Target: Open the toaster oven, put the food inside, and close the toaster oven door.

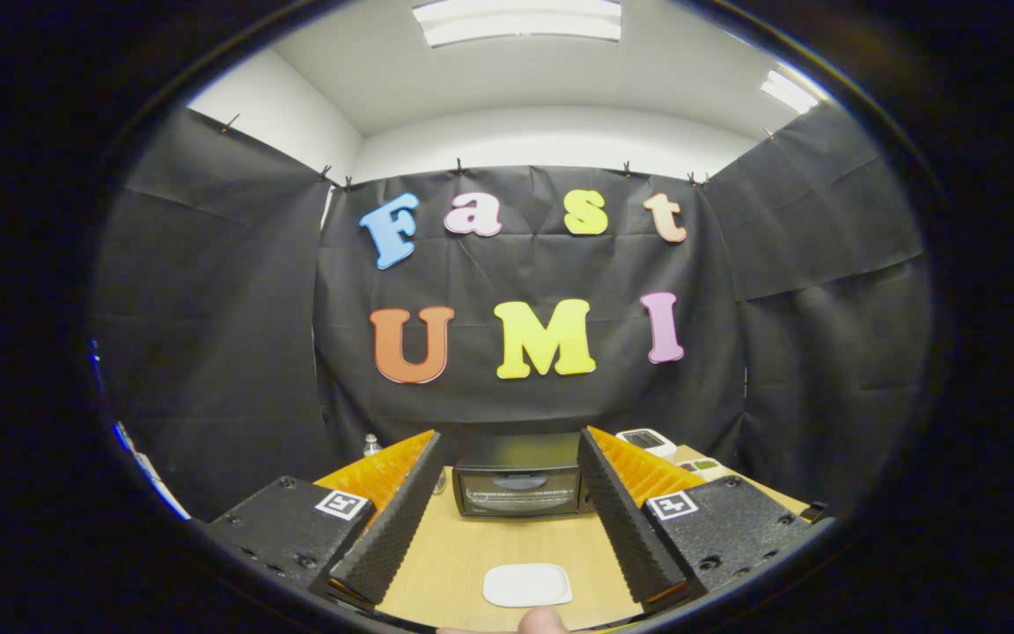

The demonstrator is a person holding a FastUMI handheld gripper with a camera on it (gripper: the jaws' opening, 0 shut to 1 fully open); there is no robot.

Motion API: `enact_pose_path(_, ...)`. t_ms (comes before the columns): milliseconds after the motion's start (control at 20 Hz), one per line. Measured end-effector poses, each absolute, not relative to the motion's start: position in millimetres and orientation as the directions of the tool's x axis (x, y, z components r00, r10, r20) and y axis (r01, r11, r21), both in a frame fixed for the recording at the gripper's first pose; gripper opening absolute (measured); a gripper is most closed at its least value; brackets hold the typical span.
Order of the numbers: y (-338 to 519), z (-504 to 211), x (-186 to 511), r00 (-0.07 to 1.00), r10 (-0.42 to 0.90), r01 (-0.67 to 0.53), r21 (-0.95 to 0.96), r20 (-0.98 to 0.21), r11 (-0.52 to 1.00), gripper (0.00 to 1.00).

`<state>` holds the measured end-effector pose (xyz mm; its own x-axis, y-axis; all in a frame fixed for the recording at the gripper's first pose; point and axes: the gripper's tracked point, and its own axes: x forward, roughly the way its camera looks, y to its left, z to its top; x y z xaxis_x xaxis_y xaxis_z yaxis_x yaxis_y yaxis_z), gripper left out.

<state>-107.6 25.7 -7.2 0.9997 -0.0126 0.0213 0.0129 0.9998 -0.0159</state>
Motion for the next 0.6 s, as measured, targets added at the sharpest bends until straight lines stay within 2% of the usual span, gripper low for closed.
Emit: enact_pose_path(600,37,-13,-97,1.000,-0.002,0.002,-0.044,0.012,0.999,1.00)
